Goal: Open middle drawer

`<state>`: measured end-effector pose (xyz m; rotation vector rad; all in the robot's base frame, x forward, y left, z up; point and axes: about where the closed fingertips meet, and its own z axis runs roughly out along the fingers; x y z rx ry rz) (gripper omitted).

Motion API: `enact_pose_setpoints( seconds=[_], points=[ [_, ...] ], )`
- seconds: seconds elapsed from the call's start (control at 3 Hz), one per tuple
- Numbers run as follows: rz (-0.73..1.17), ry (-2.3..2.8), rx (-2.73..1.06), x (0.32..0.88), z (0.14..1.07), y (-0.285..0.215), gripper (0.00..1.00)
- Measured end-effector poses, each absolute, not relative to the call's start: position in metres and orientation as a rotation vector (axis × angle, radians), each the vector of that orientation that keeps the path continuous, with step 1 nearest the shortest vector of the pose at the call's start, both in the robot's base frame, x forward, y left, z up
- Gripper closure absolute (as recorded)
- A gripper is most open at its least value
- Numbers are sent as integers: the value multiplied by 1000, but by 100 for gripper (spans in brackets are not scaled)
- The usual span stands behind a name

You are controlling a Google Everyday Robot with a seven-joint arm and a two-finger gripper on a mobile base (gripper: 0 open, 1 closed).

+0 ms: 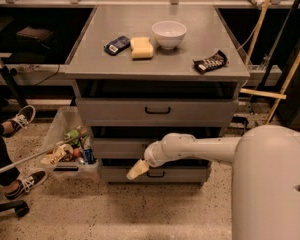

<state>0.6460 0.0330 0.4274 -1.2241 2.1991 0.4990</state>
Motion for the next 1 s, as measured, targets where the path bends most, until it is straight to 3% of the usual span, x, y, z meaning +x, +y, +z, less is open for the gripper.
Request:
enact_pose_setpoints(
  seconds=[0.67, 1.0],
  points=[
    [343, 2038, -918, 682, 535, -48, 0],
    [337, 2030, -907, 681, 533, -53, 0]
  ],
)
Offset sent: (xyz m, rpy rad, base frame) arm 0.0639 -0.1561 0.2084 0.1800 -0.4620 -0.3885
